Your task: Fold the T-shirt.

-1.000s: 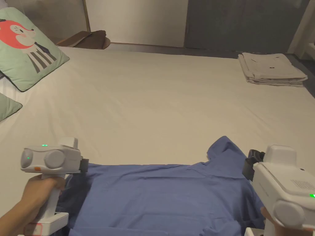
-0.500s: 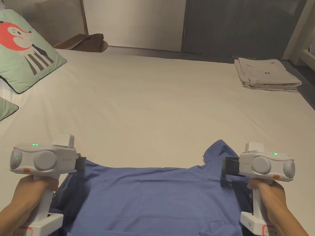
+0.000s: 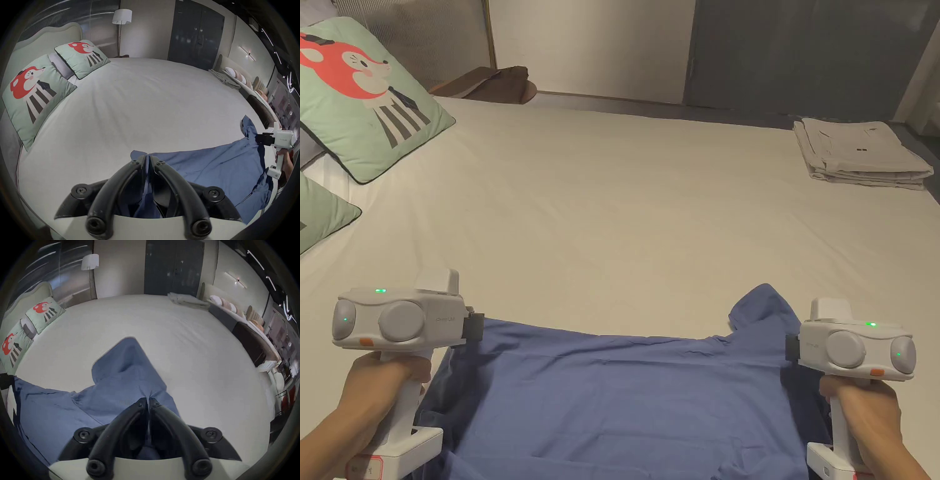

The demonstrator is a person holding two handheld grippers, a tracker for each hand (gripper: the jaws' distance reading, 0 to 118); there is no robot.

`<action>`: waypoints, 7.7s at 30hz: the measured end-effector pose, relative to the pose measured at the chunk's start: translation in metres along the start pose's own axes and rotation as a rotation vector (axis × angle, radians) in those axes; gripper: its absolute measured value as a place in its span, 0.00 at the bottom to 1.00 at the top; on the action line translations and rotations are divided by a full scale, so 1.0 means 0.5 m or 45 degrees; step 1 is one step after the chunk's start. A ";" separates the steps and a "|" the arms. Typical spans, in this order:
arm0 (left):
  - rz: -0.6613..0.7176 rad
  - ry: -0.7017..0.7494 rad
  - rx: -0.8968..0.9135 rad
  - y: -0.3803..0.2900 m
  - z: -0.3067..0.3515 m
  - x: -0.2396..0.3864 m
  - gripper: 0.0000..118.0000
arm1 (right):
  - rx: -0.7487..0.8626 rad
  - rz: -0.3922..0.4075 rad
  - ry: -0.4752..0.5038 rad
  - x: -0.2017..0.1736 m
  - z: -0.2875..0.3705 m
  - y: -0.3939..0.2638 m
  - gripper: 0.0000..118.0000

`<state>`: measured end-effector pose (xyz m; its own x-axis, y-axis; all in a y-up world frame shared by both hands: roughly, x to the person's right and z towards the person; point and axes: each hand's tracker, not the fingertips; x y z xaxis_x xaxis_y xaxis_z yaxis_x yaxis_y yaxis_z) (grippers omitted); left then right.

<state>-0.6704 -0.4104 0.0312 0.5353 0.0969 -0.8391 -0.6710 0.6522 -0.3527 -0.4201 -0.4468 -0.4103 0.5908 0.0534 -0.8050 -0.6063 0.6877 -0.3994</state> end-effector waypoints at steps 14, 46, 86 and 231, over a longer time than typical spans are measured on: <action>0.069 -0.035 0.119 -0.059 0.150 -0.012 0.02 | 0.359 -0.068 0.178 0.033 0.300 -0.074 0.01; 0.254 -0.005 -0.076 -0.397 0.238 -0.094 0.02 | 0.078 -0.259 0.109 0.073 0.382 -0.480 0.01; 0.008 -0.101 1.005 -0.184 0.444 0.209 0.91 | 0.959 -0.052 0.019 -0.129 0.600 -0.193 0.82; 0.074 -0.152 0.410 -0.304 0.260 0.245 0.13 | 0.807 -0.006 0.000 -0.090 0.546 -0.247 0.00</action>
<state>-0.4362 -0.3997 0.0359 0.5699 0.2162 -0.7928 -0.5162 0.8448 -0.1407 -0.2266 -0.3365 -0.2047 0.5924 0.0495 -0.8041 -0.1712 0.9831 -0.0656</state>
